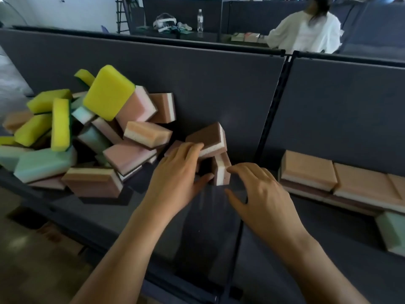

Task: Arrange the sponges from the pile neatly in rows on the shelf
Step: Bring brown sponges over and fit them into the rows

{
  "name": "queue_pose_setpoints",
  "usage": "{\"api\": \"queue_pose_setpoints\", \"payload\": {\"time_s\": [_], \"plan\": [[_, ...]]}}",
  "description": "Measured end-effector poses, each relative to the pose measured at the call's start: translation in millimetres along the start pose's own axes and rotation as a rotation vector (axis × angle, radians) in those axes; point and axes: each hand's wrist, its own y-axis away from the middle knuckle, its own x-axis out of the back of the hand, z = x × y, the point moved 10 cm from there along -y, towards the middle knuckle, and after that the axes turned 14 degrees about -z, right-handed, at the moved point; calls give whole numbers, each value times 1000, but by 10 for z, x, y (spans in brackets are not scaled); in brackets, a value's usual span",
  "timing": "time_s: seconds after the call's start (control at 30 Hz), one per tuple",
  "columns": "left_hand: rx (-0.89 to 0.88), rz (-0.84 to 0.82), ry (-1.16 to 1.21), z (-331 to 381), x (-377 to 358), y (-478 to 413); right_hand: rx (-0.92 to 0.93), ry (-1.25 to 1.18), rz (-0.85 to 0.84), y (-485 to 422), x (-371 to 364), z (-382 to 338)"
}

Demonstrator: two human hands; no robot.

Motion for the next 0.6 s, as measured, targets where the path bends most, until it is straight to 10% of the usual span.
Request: {"api": "queue_pose_setpoints", "payload": {"time_s": [0.3,0.6], "plan": [[-44,-276,186,-271,-318,-629,-158,-45,-12,-87,-42,118],[-162,-89,270,-429,116,-518,-390,-134,-64,-480,-403,99]]}}
